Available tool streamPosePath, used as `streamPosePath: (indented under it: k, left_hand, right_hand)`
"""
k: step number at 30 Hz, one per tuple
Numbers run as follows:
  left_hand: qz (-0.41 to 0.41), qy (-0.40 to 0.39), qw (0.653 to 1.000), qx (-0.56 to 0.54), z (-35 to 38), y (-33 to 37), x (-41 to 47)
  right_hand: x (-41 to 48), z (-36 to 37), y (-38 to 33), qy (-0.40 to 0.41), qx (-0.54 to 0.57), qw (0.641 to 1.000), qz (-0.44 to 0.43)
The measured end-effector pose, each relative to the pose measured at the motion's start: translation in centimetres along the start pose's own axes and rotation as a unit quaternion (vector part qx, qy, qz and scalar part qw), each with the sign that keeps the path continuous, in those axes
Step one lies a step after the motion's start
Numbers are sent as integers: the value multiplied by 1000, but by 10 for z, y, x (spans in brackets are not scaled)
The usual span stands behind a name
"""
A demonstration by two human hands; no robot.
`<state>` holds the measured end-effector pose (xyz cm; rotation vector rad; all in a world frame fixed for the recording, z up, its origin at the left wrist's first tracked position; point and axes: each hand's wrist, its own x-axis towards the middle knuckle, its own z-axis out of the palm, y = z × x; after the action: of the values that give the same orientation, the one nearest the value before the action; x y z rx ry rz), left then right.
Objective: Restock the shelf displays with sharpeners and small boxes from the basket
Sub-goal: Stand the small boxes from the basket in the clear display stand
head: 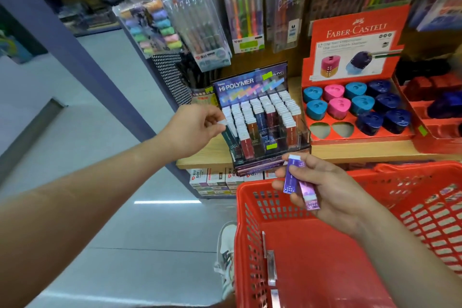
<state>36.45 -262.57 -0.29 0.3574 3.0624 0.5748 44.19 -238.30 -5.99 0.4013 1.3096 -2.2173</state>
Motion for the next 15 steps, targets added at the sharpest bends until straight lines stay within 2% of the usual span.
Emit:
streamPosePath:
  k: [7,12,15]
  left_hand:
    - [121,41,987,101,17,6,-10]
    - [118,49,984,125,30,5,-15]
    - [144,58,973,168,30,3,-14]
  right_hand:
    - [2,7,7,40,-31,998,-25]
    - [3,11,9,25,-40,998,-48]
    - [2,14,7,34,-56,996,-56]
